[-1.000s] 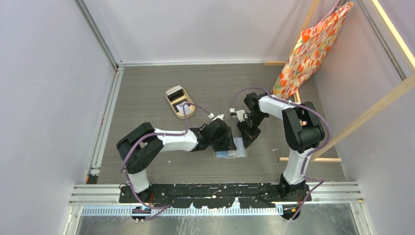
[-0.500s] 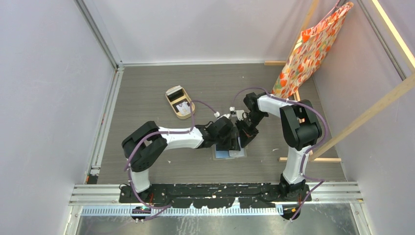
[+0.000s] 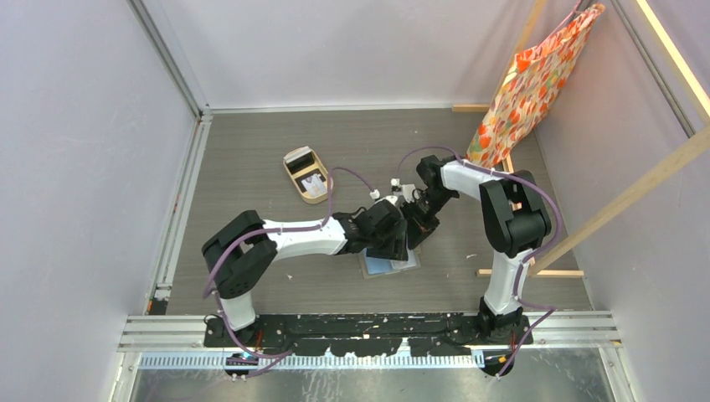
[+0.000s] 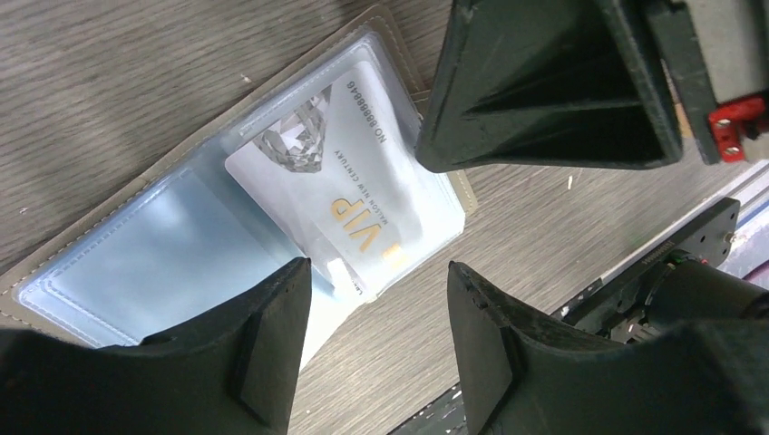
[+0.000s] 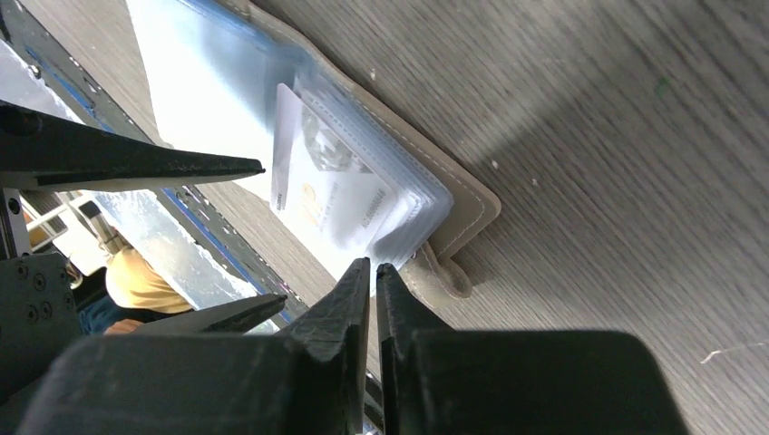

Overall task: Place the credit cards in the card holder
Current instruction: Insert the credit card into the card holder.

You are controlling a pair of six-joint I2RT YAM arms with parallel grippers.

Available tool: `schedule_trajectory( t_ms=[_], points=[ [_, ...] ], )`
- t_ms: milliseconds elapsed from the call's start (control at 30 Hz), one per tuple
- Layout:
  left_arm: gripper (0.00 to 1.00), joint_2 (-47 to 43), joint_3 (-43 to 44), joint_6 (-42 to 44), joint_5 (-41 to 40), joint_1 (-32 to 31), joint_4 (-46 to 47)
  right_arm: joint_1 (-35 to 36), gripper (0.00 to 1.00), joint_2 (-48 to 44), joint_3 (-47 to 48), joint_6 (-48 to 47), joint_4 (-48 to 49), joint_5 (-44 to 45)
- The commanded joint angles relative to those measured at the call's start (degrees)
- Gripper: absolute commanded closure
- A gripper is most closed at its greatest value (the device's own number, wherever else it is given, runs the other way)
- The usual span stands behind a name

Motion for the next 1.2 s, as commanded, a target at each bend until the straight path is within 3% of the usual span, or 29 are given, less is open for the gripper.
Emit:
schedule_trajectory(
  t_ms=[0,300,500,667,1167],
  points=[
    [0.42,-3.5,0.6,1.9,-1.1,-0.4,-0.4,-0.8,0.87,-3.9,2.1,-4.4,-2.7,-2.6],
    [0.52,-6.4,-0.4,2.7,-7.6,-0.3,-4.5,-1.1,0.88,-4.7,1.7,-5.7,-3.1,-0.8],
    [0.79,-5.2,-0.2,3.0,-10.8,-0.2,-7.1,-1.1,0.93,-3.8,1.4,-4.4,-2.2,1.0],
    [0.91,-1.7,1.8,3.6,-12.3,-0.1,-9.8,-1.0,0.95,-2.8,1.1,-3.4,-1.4,2.8],
    [0.92,3.6,5.4,3.5,-8.8,-0.1,-7.9,1.7,0.96,0.4,1.0,-2.2,-0.7,4.1]
  ],
)
